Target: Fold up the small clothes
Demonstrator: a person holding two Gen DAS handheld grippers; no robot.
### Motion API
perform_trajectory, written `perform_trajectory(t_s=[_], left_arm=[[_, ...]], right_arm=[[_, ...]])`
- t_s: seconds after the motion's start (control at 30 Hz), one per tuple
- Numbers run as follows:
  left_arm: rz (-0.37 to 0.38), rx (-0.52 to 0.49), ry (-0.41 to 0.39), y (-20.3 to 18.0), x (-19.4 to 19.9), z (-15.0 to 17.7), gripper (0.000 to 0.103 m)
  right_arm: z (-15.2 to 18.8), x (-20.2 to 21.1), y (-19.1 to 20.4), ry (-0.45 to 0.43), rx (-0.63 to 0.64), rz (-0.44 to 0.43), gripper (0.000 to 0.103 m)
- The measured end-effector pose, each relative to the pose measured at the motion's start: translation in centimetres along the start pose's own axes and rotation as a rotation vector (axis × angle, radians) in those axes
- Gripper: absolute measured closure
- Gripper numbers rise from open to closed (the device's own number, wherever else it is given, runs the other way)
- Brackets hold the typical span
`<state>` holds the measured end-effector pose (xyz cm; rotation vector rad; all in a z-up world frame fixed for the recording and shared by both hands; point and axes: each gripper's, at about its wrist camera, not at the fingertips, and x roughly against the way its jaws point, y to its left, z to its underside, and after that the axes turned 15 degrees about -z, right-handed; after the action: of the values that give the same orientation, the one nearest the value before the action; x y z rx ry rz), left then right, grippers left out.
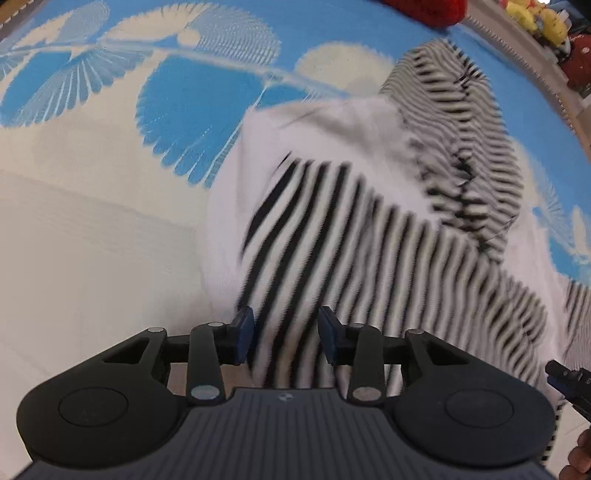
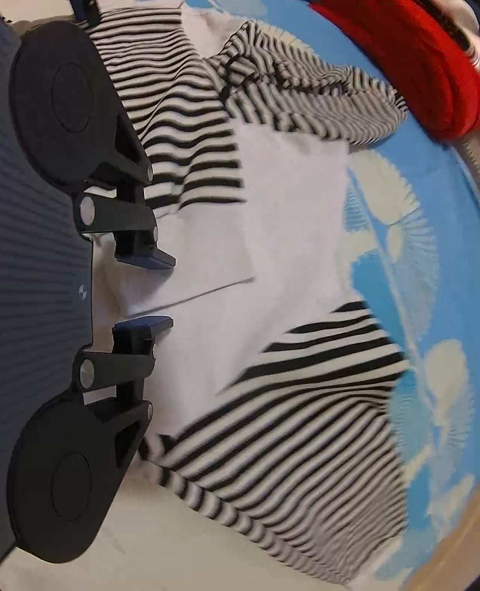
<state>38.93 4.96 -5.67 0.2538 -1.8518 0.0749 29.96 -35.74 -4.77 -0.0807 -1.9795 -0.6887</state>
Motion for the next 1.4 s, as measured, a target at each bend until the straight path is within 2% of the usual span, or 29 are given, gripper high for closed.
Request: perform_trajectory(t_s=[0.1, 0.3, 0.33, 0.4, 0.5, 0.57, 0.77, 0.83, 0.93, 1.1, 1.17, 1.2, 1.27, 1.4], left_arm=[[0.071, -0.044, -0.089, -1.6, 2.7, 0.0, 0.060], [0.069, -0.099, -0.077, -3.9, 2.8, 0.7, 0.060], [0.068, -0.103, -0.084, -4.2, 3.0, 0.8, 0.060], [0.063, -0.113, -0.097, -4.4, 3.2, 0.9, 0.060], [0.051, -0.129, -0.099, -5.1, 3.1, 1.1, 0.060], [0.042, -0.142, -0.095, -5.5, 2.9, 1.2, 0.060], [0.020, -0.148, -0.111, -6.3, 3.0, 1.2, 0.060], [0.025, -0.139, -0.122, -6.5, 3.4, 1.0, 0.060], [0.041, -0.132, -0.139, -6.8, 4.2, 0.8, 0.059], [0.058, -0.133, -0.147, -6.6, 4.8, 0.7, 0.058], [0.060, -0.135, -0.147, -6.3, 4.9, 0.7, 0.058], [0.062, -0.133, -0.147, -6.0, 4.9, 0.6, 0.058], [0.069, -0.123, -0.150, -5.3, 5.2, 0.4, 0.058], [0.084, -0.084, -0.153, -4.0, 5.7, -0.2, 0.058]], right_arm=[[-0.6, 0.9, 0.1, -0.046, 0.015, -0.027, 0.068], [-2.0, 3.7, -2.6, -0.172, -0.038, -0.051, 0.068], [-2.4, 4.4, -3.4, -0.199, -0.032, -0.045, 0.065], [-3.0, 5.6, -5.0, -0.252, -0.026, -0.016, 0.060], [-4.4, 7.2, -8.6, -0.317, -0.059, 0.052, 0.058], [-5.4, 7.9, -11.4, -0.332, -0.077, 0.091, 0.058], [-7.7, 8.9, -20.6, -0.366, -0.224, 0.177, 0.047], [-7.8, 8.6, -23.2, -0.380, -0.283, 0.218, 0.038], [-7.5, 7.8, -26.5, -0.389, -0.380, 0.243, 0.033], [-7.3, 6.9, -27.3, -0.466, -0.372, 0.225, 0.027], [-7.2, 6.8, -27.2, -0.490, -0.373, 0.203, 0.061], [-7.3, 6.6, -27.1, -0.490, -0.368, 0.201, 0.101], [-7.7, 6.5, -26.6, -0.486, -0.377, 0.181, 0.099], [-8.6, 8.6, -22.6, -0.577, -0.315, 0.203, 0.099]])
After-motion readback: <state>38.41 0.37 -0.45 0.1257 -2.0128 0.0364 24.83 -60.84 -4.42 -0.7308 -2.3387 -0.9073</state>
